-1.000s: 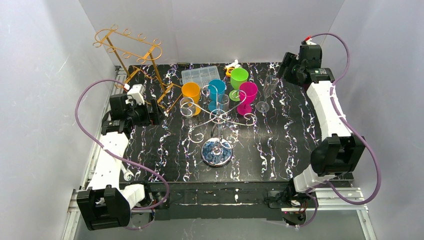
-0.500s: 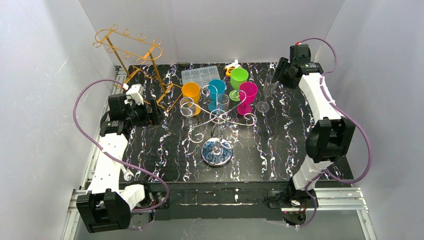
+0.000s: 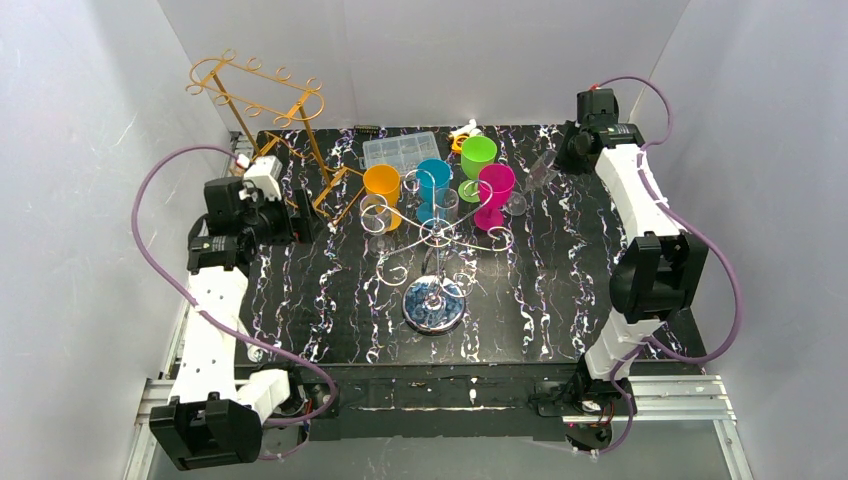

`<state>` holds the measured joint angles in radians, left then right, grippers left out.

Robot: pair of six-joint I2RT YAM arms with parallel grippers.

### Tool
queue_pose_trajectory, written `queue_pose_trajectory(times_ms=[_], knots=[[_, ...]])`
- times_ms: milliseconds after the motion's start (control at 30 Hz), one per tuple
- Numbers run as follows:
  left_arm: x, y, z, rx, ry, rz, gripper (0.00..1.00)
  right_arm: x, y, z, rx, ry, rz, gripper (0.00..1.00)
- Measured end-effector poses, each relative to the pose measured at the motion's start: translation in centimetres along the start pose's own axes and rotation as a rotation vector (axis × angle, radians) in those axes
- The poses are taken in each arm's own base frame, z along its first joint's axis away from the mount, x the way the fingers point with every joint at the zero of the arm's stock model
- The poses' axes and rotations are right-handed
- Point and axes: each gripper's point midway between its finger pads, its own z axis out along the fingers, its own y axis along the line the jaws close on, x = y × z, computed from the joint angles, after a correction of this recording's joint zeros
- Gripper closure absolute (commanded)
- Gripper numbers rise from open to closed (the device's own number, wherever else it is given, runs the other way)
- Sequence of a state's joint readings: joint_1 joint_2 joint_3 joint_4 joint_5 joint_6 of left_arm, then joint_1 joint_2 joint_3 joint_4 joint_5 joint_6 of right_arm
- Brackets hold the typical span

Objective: Place the wine glass upside down on the wine glass rack
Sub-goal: Pick up the wine glass at the center of the board, then turn the wine glass upside down at the wine rack.

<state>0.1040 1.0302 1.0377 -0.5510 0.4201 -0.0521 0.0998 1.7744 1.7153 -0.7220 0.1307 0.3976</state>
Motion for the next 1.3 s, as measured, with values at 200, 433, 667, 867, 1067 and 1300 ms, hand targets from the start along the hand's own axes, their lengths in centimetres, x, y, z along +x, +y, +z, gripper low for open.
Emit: queue_pose_trajectory(times_ms=[200, 433, 667, 867, 1067, 1300], knots=[[-4.4, -2.2, -3.8, 0.02, -0.102, 0.048, 0.01, 0.2, -1.3, -1.2, 0.063, -0.003, -0.011, 0.99], [-6.8, -5.7, -8.4, 0.103, -0.181, 0.106, 0.01, -3.1, -2.3, -9.4, 0.093, -0.176, 0.008, 0.99], [-9.8, -9.2, -12.2, 0.208, -0.253, 0.156, 0.01, -8.1, -0.5, -22.3, -0.071, -0.487, 0.068, 0.99], [-11.4, -11.2, -13.6, 0.295, -0.282, 0.172, 0.01, -9.6, 4.5, -30.1, -0.414, -0.629, 0.073, 0.99], [-13.0, -12.4, -13.4, 0.373, -0.269, 0.163, 0.01, -10.3, 10.5, -33.9, -0.744, -0.644, 0.045, 0.99], [-15.3, -13.9, -12.1, 0.454, -0.242, 0.154, 0.01, -6.3, 19.9, -36.8, -1.012, -0.56, -0.042, 0.99]])
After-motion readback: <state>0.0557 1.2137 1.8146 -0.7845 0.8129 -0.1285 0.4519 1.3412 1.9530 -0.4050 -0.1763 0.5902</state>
